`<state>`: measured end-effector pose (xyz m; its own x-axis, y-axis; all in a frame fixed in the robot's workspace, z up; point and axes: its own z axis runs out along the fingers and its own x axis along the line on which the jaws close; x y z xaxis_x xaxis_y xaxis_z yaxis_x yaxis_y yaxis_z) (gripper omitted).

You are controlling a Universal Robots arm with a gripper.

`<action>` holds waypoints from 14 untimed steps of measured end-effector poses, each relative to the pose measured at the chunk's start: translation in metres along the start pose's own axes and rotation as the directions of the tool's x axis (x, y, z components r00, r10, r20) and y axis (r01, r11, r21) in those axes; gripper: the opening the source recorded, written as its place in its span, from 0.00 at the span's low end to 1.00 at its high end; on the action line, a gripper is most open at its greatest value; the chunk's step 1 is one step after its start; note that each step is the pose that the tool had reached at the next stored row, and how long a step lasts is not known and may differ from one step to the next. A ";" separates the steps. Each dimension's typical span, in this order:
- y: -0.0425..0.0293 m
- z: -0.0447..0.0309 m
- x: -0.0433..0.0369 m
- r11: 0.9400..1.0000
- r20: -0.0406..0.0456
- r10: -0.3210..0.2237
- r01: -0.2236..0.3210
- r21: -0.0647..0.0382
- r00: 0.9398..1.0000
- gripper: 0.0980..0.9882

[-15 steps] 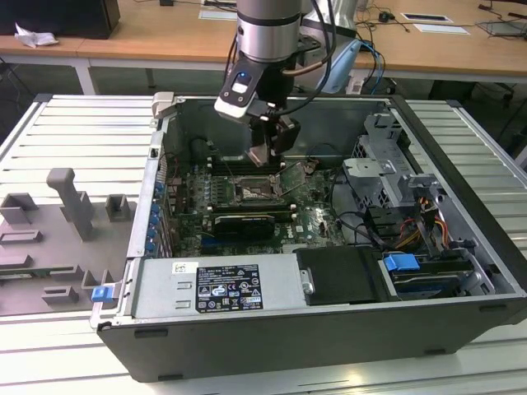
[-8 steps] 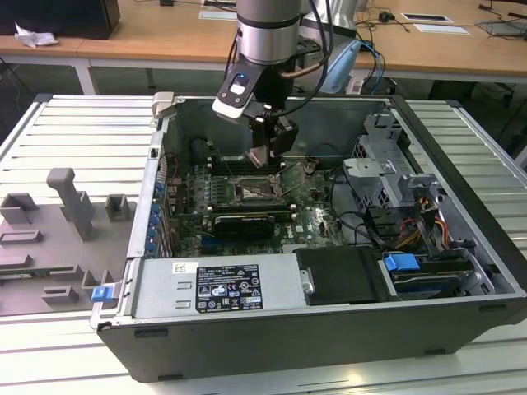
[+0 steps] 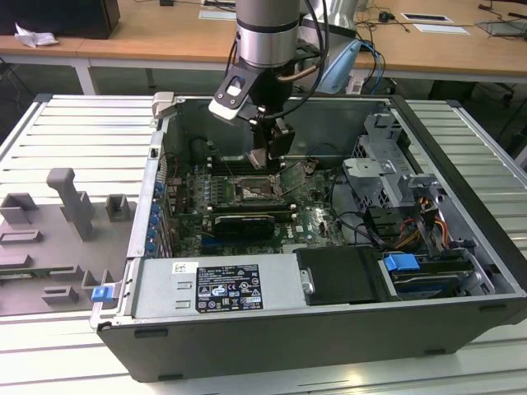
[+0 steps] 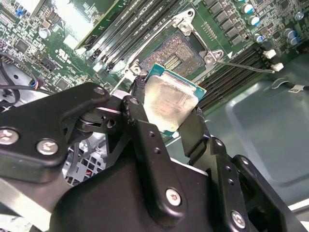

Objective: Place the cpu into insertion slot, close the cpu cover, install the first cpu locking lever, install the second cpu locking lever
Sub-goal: 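Place the cpu into insertion slot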

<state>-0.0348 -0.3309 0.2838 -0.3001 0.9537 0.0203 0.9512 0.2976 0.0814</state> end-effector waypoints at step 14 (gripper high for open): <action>0.0001 0.0074 0.0022 0.995 0.008 0.105 -0.105 -0.002 0.994 0.48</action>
<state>-0.0348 -0.3284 0.2765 -0.1983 0.9799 0.0208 0.9773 0.1961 0.0804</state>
